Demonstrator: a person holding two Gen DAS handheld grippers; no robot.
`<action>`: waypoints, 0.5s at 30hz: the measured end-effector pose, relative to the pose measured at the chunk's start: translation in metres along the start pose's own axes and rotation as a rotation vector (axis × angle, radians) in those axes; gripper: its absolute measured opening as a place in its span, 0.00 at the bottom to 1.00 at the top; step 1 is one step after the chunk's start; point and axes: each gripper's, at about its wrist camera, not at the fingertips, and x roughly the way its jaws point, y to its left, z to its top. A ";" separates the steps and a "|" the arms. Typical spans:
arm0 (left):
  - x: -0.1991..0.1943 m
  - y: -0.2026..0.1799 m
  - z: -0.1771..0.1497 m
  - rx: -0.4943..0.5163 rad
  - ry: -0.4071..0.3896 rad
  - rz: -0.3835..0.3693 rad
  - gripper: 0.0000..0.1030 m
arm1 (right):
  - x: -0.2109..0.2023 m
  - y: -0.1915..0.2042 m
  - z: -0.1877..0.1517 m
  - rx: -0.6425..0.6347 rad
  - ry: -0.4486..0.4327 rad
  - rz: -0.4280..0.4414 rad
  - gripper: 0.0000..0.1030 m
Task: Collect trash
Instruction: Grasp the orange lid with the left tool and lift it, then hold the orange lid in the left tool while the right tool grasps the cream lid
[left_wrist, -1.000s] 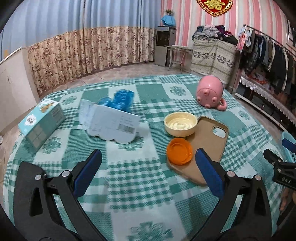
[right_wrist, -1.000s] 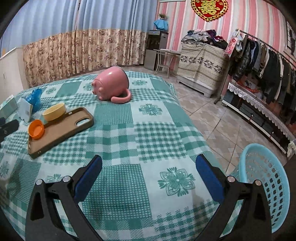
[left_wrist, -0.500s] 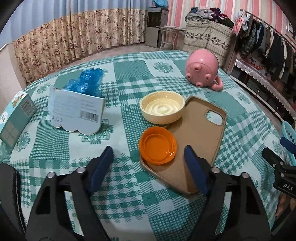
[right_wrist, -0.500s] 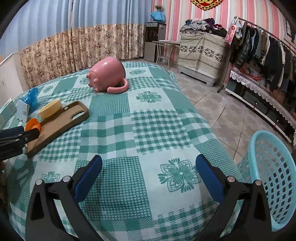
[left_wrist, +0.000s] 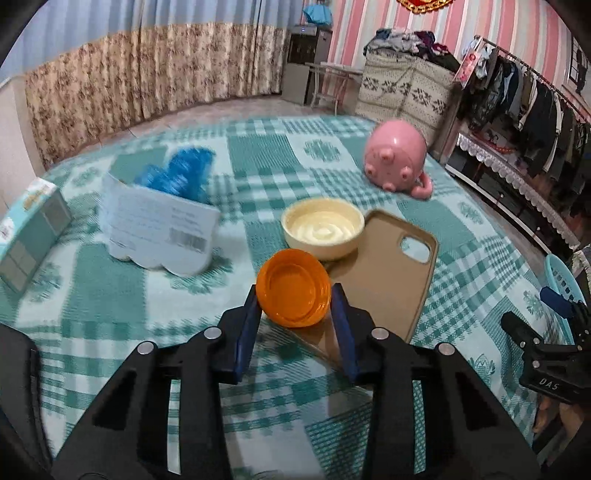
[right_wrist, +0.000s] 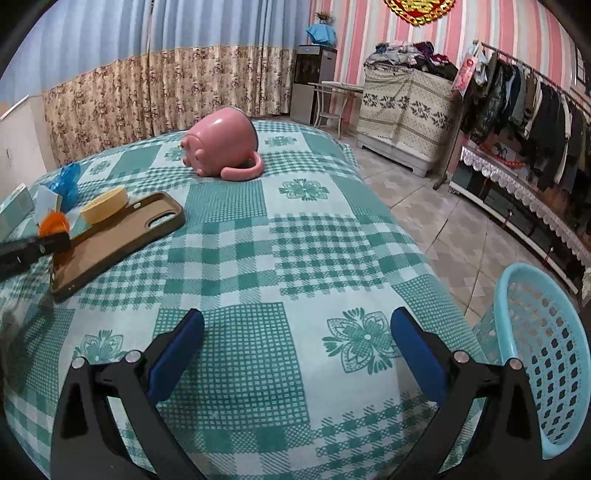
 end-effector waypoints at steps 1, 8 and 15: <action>-0.004 0.002 0.001 0.003 -0.011 0.009 0.36 | -0.001 0.002 0.001 -0.007 -0.003 -0.002 0.96; -0.031 0.044 0.014 -0.020 -0.069 0.125 0.36 | -0.012 0.033 0.019 -0.039 -0.054 0.062 0.96; -0.055 0.086 0.028 -0.090 -0.144 0.237 0.36 | 0.001 0.093 0.057 -0.069 -0.068 0.161 0.96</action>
